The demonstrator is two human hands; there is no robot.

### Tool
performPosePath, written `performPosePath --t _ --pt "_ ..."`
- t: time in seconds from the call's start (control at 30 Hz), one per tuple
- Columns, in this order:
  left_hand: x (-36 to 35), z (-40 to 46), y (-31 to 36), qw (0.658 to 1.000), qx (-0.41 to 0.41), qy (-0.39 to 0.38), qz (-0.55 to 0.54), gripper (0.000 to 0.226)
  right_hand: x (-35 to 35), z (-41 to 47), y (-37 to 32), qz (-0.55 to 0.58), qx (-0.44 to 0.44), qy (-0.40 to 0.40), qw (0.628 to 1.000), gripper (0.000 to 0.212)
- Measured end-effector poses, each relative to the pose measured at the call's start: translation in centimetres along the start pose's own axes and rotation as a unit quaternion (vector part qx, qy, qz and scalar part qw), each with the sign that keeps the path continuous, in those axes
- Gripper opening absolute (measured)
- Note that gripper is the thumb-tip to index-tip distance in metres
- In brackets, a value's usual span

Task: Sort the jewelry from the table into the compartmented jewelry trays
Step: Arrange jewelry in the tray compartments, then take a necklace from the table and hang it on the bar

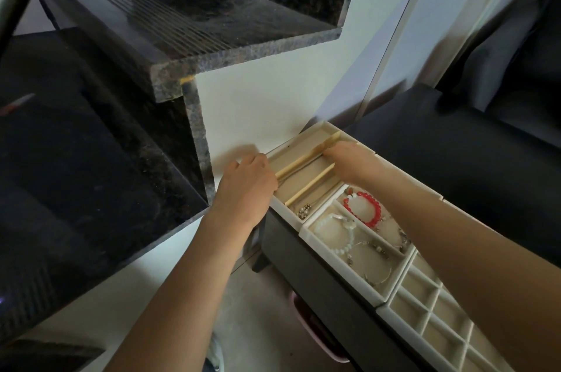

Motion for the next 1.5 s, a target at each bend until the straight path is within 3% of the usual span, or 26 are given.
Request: performPosePath --t 0.27,0.4,0.6,0.8,0.9,1.1,1.2,1.3,1.4,1.5 --pt "0.1 0.2 0.8 1.0 0.002 0.008 -0.007 0.036 0.2 -2.2 -2.2 0.019 0.009 0.042 0.999 0.031" --pt "0.4 -0.3 1.0 1.0 0.002 0.001 -0.003 0.035 1.8 -4.3 -2.5 0.049 0.0 0.067 0.997 0.04" --pt "3.1 -1.4 3.9 0.994 0.009 0.021 -0.106 0.037 2.4 -11.3 -0.8 0.15 -0.078 0.062 0.984 0.04" --pt "4.7 -3.5 14.2 0.962 -0.071 0.009 -0.265 0.035 3.1 -21.6 5.8 0.231 -0.216 0.077 0.946 0.041" --pt "5.0 -4.1 19.9 0.941 -0.105 -0.008 -0.321 0.038 2.4 -27.3 9.7 0.264 -0.275 0.103 0.919 0.027" --pt "4.4 -7.1 33.5 0.926 -0.202 -0.019 -0.318 0.036 -1.0 -40.4 17.5 0.291 -0.424 0.138 0.846 0.018" --pt "3.4 -9.4 41.0 0.919 -0.274 -0.044 -0.281 0.037 -3.4 -47.2 21.2 0.281 -0.496 0.162 0.806 0.031" --pt "2.2 -11.5 46.8 0.907 -0.317 -0.058 -0.272 0.038 -5.7 -52.9 23.4 0.261 -0.532 0.156 0.79 0.041" --pt "0.1 -14.9 53.6 0.868 -0.398 -0.109 -0.276 0.038 -9.2 -58.8 25.4 0.261 -0.556 0.112 0.781 0.056" --pt "-1.0 -18.0 57.7 0.826 -0.48 -0.126 -0.267 0.035 -11.3 -61.8 25.9 0.267 -0.535 0.099 0.795 0.06"
Point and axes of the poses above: each hand's wrist, its own z-axis towards the middle knuckle, its own x-axis out of the back of the hand, y = z × x, the point moved 7 cm from there along z, towards the middle knuckle, and after that the axes turned 2 degrees about -z, right-handed, at the moved point
